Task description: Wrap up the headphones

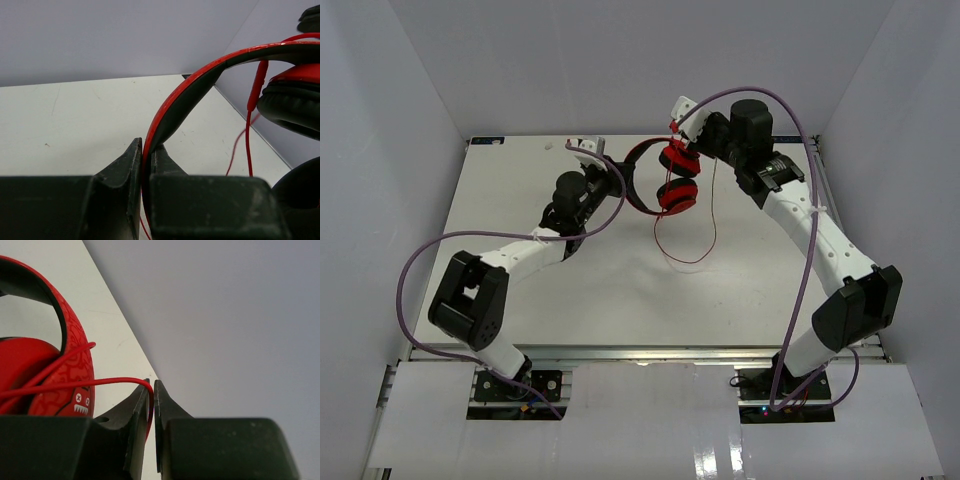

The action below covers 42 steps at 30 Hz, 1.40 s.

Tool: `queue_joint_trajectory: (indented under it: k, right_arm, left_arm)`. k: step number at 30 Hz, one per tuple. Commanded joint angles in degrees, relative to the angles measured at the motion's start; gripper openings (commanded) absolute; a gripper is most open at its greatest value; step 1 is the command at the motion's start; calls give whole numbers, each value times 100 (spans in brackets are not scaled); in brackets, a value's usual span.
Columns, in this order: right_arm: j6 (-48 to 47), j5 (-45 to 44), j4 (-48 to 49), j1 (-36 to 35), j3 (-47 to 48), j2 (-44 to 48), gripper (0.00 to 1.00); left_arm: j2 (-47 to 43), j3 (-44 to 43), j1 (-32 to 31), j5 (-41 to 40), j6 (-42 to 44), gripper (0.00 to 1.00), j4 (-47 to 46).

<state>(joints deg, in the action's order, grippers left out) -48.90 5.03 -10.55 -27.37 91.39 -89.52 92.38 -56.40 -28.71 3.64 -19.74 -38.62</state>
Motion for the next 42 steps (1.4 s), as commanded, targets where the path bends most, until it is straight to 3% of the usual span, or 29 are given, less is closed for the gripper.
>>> queue_joint_trajectory:
  k: [1, 11, 23, 30, 38, 42]
  right_arm:
    - [756, 992, 233, 435, 138, 26, 14]
    - [1917, 3393, 269, 1067, 305, -298, 17]
    - [2846, 4943, 976, 1077, -86, -371, 19]
    - [4047, 5552, 2302, 1067, -495, -466, 29]
    - [5293, 5899, 3823, 1076, -872, -791, 33]
    - [6546, 6236, 5356, 1067, -1148, -1067, 34]
  left_arm:
    - [-672, 46, -11, 246, -266, 0, -414]
    - [-982, -5, -11, 536, -668, 0, -368]
    - [-1161, -230, -11, 645, -1110, 0, -264]
    - [-1343, -466, -11, 611, -1118, 0, 10]
    - [-1517, -729, -11, 549, -1038, 0, 468]
    - [-1591, -872, -11, 506, -988, 0, 706]
